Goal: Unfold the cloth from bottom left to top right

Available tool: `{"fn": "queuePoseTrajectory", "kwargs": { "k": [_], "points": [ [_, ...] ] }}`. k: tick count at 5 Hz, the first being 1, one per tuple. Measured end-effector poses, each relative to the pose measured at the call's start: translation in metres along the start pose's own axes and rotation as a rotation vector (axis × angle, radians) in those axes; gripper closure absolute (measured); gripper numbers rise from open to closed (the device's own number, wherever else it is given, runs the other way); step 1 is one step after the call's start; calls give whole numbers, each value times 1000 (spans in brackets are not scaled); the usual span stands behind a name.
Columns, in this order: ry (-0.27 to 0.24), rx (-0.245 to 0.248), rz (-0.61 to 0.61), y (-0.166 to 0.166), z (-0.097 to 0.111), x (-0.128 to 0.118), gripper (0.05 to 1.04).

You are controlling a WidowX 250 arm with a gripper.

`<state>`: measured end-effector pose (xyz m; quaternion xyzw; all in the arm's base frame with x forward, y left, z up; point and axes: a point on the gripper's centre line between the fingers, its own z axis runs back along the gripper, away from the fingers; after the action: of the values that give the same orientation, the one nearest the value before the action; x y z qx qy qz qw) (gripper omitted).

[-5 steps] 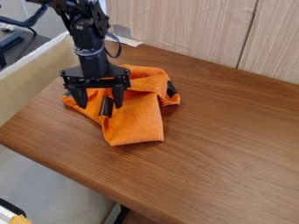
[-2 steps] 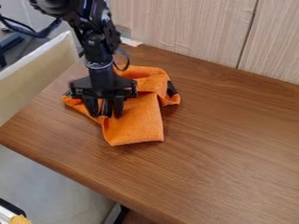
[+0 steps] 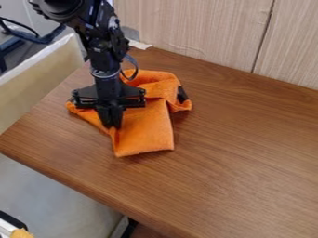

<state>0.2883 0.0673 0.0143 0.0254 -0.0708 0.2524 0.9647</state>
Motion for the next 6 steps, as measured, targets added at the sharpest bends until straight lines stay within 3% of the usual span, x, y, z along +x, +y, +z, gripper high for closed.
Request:
{"fn": "queuePoseTrajectory", "kwargs": {
  "k": [1,3,4,5,6],
  "points": [
    [-2,2,-2,0,0,0,1027],
    [21,2,39,2,2,1,1029],
    [19,-27,66,-9,15,9,1029],
    [-19,-92,69,-36,50,17,1029],
    [-23,-161,26,-65,66,14,1029]
  ]
}}
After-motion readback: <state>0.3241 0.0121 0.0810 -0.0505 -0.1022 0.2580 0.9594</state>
